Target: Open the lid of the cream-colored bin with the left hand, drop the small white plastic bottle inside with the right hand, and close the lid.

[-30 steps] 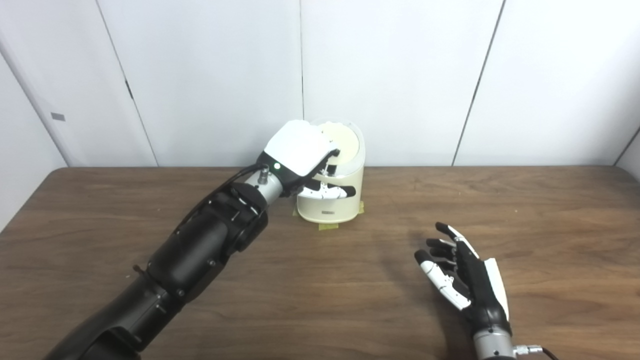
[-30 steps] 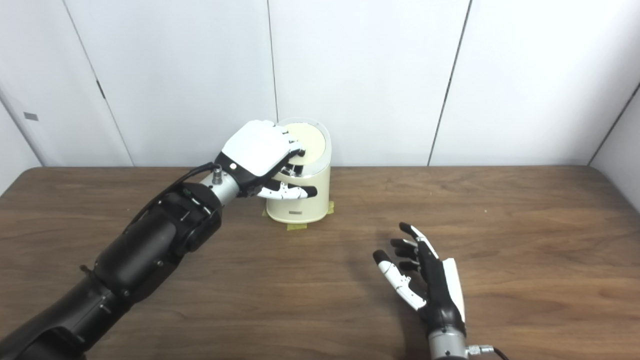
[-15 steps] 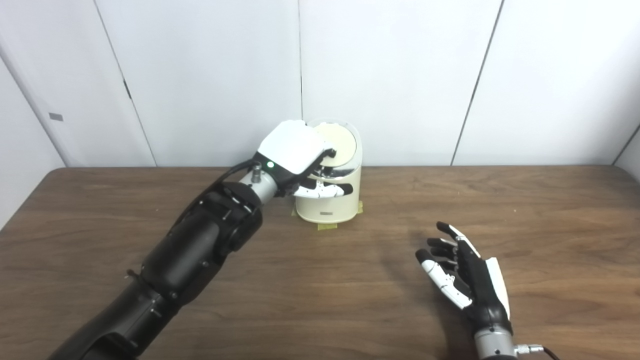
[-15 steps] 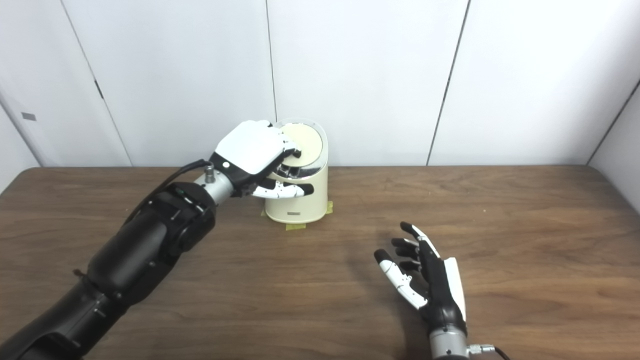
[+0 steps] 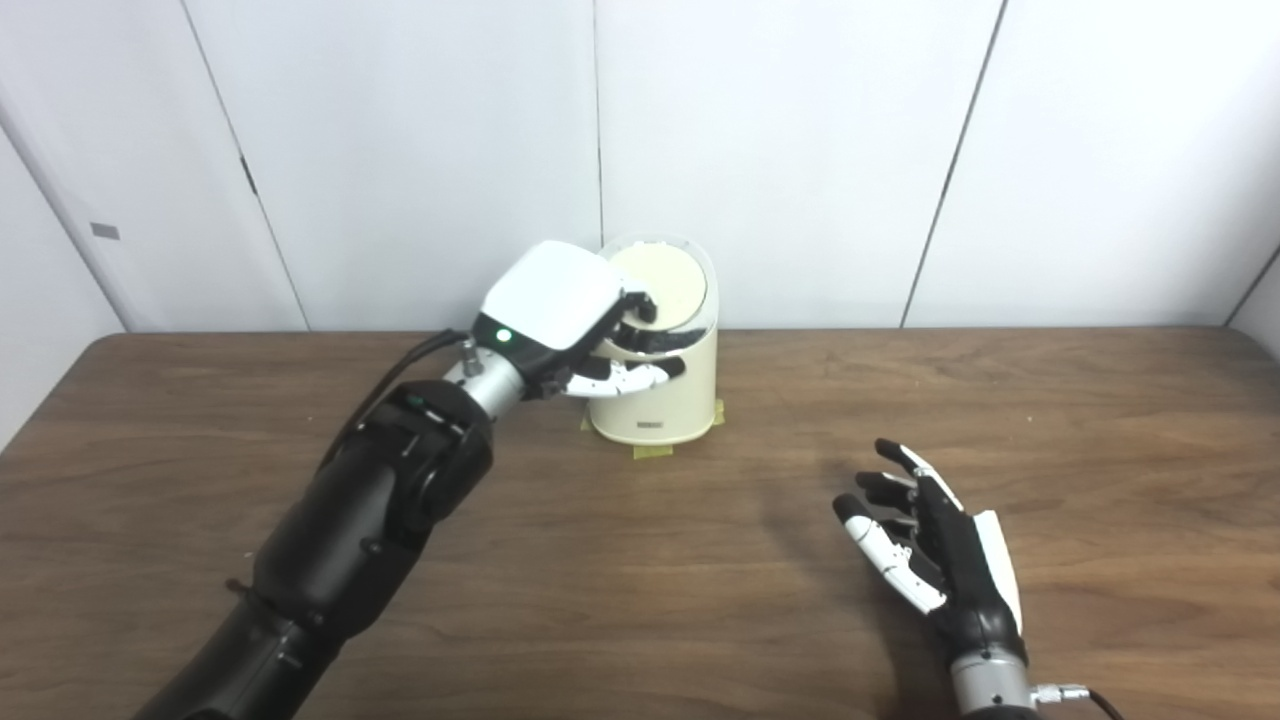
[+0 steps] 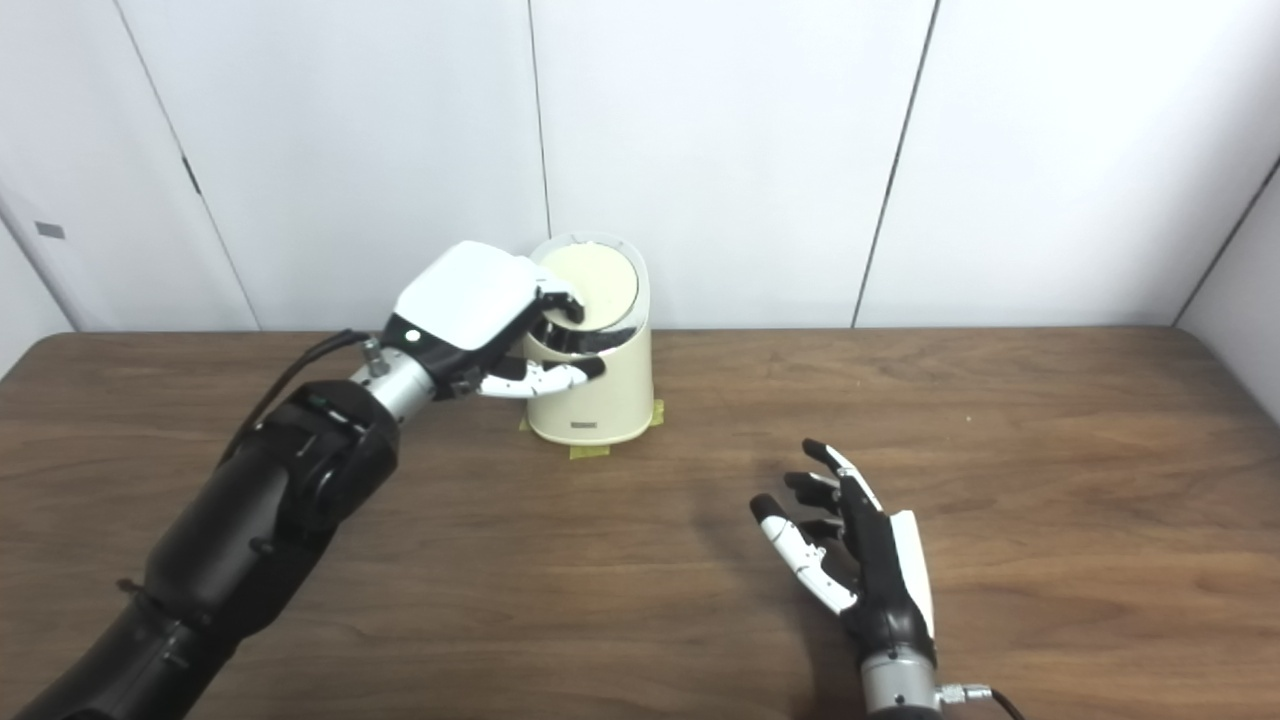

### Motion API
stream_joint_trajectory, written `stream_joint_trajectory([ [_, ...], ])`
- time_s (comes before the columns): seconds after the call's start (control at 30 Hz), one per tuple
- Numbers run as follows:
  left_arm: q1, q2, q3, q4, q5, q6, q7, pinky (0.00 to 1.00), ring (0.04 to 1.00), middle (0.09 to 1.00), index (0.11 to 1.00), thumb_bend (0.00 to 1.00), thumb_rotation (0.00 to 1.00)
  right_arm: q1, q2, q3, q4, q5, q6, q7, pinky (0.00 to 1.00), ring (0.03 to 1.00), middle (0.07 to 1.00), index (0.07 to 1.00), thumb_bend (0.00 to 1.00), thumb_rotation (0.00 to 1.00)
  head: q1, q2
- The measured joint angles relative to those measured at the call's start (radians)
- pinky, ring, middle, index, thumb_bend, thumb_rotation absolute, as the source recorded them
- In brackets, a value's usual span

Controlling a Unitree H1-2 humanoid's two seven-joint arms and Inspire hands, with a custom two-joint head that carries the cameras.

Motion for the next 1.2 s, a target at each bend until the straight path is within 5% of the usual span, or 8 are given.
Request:
stream_joint_trajectory([
  [0.23,0.023,-0.024,0.111,-0.061,-0.091,0.031,0.026,0.66,0.764,0.747,0.734,0.46,0.74,0.000,-0.002,0.001,0.002,-0.002,-0.003,0.000,0.71,0.752,0.738,0.843,0.47,0.61,0.000,0.000],
  [0.37,0.054,-0.064,0.181,-0.117,-0.167,0.089,0.023,0.67,0.781,0.775,0.755,0.46,0.82,0.000,-0.002,0.002,0.003,-0.002,-0.005,-0.001,0.72,0.750,0.734,0.840,0.47,0.61,0.000,0.002],
  [0.47,0.093,-0.080,0.238,-0.186,-0.251,0.138,0.012,0.73,0.807,0.785,0.771,0.42,0.77,0.000,-0.001,0.006,0.003,-0.003,-0.006,0.000,0.73,0.755,0.735,0.838,0.47,0.61,0.000,0.002],
  [0.67,0.262,-0.114,0.329,-0.310,-0.393,0.221,0.005,0.75,0.789,0.765,0.772,0.38,0.76,0.001,-0.002,0.003,0.003,-0.004,-0.006,-0.001,0.66,0.729,0.739,0.835,0.46,0.58,0.000,0.002],
  [0.77,0.351,-0.160,0.381,-0.324,-0.499,0.232,0.030,0.72,0.755,0.745,0.766,0.36,0.68,0.001,-0.003,0.000,0.003,-0.003,-0.007,-0.002,0.64,0.717,0.743,0.836,0.46,0.60,0.002,0.006],
  [0.97,0.473,-0.247,0.450,-0.356,-0.690,0.258,0.079,0.72,0.795,0.802,0.809,0.35,0.83,0.001,-0.016,0.002,-0.004,-0.007,-0.005,0.007,0.68,0.750,0.753,0.835,0.47,0.66,-0.005,0.009],
  [1.2,0.672,-0.291,0.450,-0.349,-0.808,0.257,0.115,0.86,0.851,0.852,0.876,0.37,0.90,0.007,-0.045,-0.005,-0.036,0.009,0.004,0.036,0.64,0.765,0.796,0.847,0.50,0.78,-0.005,0.015],
])
